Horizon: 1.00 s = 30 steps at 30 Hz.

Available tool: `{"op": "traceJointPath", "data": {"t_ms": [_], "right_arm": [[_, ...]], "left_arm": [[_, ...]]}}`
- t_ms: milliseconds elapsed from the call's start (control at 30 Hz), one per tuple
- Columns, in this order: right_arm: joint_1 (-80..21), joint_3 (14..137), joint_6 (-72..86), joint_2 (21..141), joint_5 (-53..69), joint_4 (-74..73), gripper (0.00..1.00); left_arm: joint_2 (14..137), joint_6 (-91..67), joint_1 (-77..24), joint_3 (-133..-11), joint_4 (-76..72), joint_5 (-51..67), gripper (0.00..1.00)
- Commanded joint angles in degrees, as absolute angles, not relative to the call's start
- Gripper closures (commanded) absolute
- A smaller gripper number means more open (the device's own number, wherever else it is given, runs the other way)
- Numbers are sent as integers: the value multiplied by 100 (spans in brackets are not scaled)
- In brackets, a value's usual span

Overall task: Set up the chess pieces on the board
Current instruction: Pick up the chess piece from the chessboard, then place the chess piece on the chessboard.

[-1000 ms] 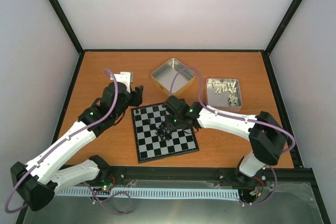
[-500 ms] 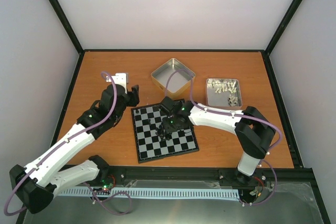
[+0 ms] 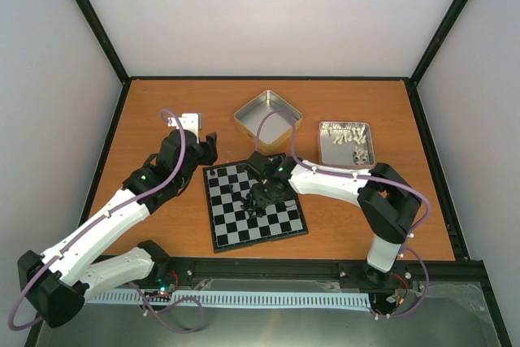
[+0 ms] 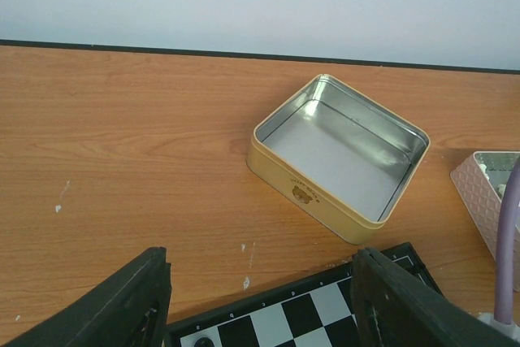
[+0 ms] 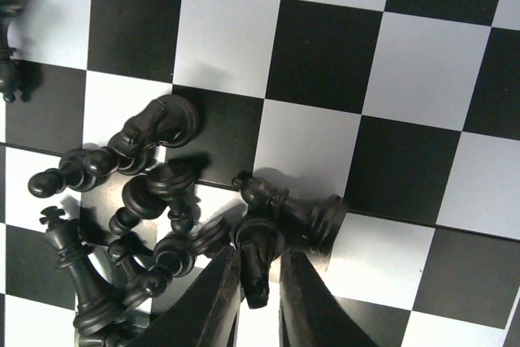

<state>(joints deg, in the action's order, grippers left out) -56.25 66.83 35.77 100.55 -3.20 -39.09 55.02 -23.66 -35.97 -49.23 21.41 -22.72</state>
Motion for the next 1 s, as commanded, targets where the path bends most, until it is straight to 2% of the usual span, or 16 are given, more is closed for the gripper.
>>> {"op": "traceJointPath", "data": {"t_ms": [0, 133, 233, 433, 533, 667, 967], "right_arm": [[-5660, 6829, 3536, 10160, -406, -3948, 87], [-5660, 6872, 3531, 10130, -380, -3980, 95], [-5658, 6887, 3526, 9952, -344, -3985, 97], [-5643, 7009, 3448, 9506, -275, -4062, 97], [-5622, 7121, 3632, 9427, -661, -4052, 97], [-5477, 7369, 3823, 9625, -1099, -4038, 96], [-4991, 7975, 3626, 10281, -1351, -3885, 96]], "left_arm": [[5494, -2426, -3542, -4948, 2044, -2315, 38], [5463, -2447, -3538, -4937, 2064, -2381, 38], [5443, -2455, -3546, -4925, 2057, -2411, 38], [5433, -2478, -3541, -4928, 2068, -2476, 38], [5395, -2576, -3542, -4926, 2120, -2662, 38], [5379, -2869, -3533, -5061, 2522, -3180, 38], [4750, -2707, -3533, -5044, 2687, -3165, 34]]}}
